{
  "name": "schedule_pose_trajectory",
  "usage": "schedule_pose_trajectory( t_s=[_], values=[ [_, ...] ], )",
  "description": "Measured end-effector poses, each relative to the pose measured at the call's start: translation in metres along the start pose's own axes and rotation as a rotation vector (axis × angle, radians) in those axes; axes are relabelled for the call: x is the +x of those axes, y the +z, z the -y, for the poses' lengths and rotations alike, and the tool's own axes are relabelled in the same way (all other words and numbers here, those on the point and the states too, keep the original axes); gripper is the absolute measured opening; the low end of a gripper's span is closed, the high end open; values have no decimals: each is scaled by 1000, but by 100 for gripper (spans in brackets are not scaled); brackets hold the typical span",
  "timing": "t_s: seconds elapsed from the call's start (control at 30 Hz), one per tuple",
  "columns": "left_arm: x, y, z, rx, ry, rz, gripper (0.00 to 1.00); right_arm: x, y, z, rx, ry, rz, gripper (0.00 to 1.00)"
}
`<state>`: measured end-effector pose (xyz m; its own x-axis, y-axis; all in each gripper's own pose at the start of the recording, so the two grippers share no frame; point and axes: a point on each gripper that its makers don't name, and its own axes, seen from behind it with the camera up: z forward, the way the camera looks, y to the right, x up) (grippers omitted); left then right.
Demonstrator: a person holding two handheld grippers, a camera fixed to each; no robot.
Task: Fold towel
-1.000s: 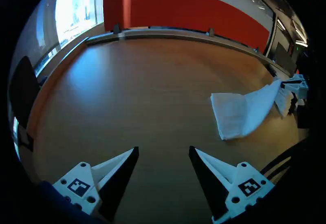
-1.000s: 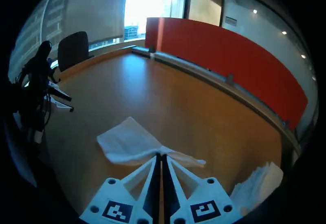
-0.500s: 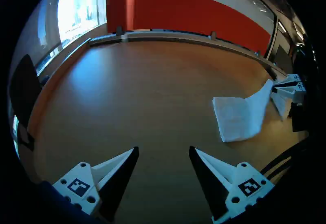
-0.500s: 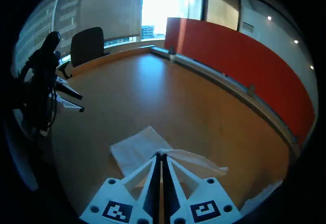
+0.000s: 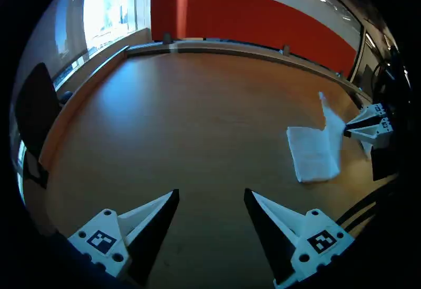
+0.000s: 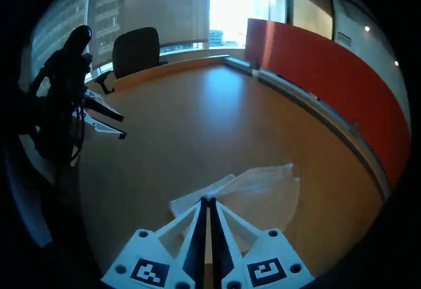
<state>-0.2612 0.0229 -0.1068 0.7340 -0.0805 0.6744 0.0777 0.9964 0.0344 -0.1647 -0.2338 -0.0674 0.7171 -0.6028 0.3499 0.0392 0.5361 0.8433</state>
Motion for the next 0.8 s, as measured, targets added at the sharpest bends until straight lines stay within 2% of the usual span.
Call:
schedule_pose_trajectory(
  t_s=[0.03,0.17,0.23,0.57,0.8],
  values=[
    [-1,0,2,2,-2,1,91,-2,1,0,-1,3,6,17],
    [-3,0,8,9,-8,5,91,-10,4,0,-2,22,28,53],
    [-3,0,9,9,-8,5,91,-13,3,-1,-6,31,33,64],
    [0,1,6,-1,2,0,91,-32,-4,-9,-51,64,53,70],
    [-1,1,3,-5,5,1,91,-61,-4,-7,-70,102,92,73]
  ],
)
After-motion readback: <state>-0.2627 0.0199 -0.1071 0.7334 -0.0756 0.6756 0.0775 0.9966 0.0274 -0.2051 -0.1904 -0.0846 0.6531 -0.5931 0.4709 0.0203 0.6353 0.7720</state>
